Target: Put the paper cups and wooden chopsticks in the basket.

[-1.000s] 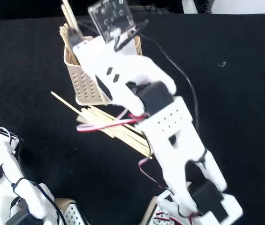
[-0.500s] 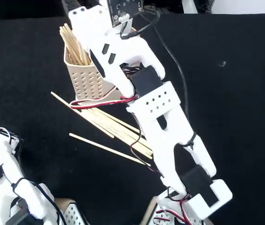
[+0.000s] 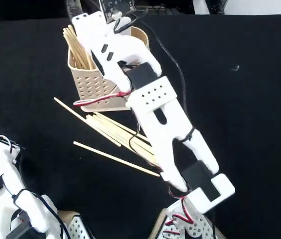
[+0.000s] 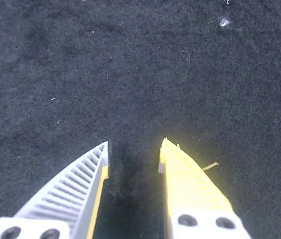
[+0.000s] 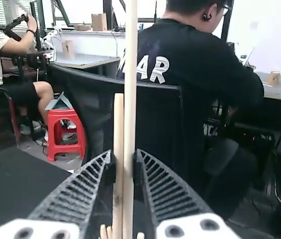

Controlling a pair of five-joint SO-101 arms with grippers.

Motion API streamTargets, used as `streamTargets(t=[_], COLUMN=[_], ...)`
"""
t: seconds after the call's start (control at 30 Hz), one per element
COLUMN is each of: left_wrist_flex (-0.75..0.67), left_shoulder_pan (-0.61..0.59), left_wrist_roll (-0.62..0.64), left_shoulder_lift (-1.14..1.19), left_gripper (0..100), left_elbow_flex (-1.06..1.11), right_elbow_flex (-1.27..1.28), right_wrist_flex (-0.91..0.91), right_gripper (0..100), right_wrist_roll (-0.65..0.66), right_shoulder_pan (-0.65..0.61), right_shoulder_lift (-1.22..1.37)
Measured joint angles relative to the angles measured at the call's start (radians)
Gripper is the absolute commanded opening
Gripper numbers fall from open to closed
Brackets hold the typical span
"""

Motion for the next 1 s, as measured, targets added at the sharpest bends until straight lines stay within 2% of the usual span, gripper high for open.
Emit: streamTargets(t=[0.33, 0.47, 0.67, 1.0], left_wrist_flex=[0.000, 0.000, 0.000, 0.000], left_shoulder_pan=[0.000, 0.000, 0.000, 0.000], left_wrist_roll=[0.000, 0.000, 0.000, 0.000], left_shoulder_lift=[0.000, 0.000, 0.000, 0.000], left_gripper=[17, 17, 17, 17], left_elbow_flex=[0.000, 0.000, 0.000, 0.000], right_elbow_flex=[0.293, 0.408, 0.543, 0.787], right_wrist_flex=[-0.003, -0.060, -0.097, -0.086], right_gripper=[1.1, 1.7, 14.9, 11.9], right_wrist_roll=[0.000, 0.000, 0.000, 0.000], right_shoulder_pan=[-0.003, -0.002, -0.002, -0.002], right_shoulder_lift=[-0.077, -0.152, -0.253, -0.574])
